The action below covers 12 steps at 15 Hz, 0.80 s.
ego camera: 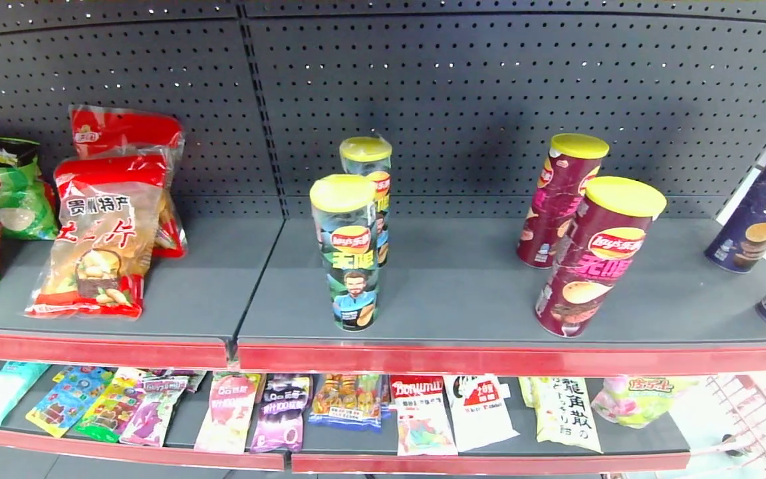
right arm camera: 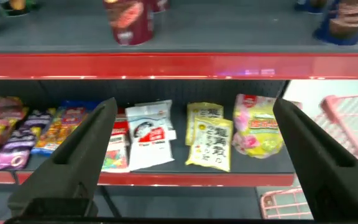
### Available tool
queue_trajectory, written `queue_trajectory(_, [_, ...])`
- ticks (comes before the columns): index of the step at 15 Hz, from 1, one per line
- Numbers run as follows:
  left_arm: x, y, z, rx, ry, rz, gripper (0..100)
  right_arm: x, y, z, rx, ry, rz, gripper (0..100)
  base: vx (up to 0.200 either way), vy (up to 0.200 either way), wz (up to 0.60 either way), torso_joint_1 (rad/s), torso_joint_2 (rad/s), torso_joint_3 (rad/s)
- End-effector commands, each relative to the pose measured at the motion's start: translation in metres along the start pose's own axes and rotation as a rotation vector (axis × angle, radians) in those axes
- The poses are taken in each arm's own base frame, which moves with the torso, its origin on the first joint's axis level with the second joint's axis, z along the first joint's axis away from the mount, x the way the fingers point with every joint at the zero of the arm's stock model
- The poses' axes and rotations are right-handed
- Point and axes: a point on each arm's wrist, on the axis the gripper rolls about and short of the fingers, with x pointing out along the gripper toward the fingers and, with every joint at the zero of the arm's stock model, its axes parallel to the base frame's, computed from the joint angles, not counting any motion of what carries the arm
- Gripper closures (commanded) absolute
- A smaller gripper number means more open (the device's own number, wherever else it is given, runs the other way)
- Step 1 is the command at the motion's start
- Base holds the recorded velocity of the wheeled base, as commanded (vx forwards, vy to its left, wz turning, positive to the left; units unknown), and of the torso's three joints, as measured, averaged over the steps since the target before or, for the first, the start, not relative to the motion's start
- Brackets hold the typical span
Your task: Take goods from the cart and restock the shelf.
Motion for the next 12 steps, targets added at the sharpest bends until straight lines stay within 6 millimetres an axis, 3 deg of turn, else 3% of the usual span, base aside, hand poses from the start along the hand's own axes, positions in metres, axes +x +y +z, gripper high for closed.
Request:
queue_trajectory(1, [0.0001,0.0,0.0001,0.0,0.0,0.001,0,0.0001,0.0,-0.0002,0.0,0.001,0.0,0,0.0,-0.2,0.0,0.007,0.0,0.007])
queue_trajectory(12, [0.0001,0.0001,0.0001,-0.002,0.0,0.004,0,0.0001,0.0,0.0002,0.0,0.001,0.0,0,0.0,-0.2,0.0,0.003,0.0,0.003])
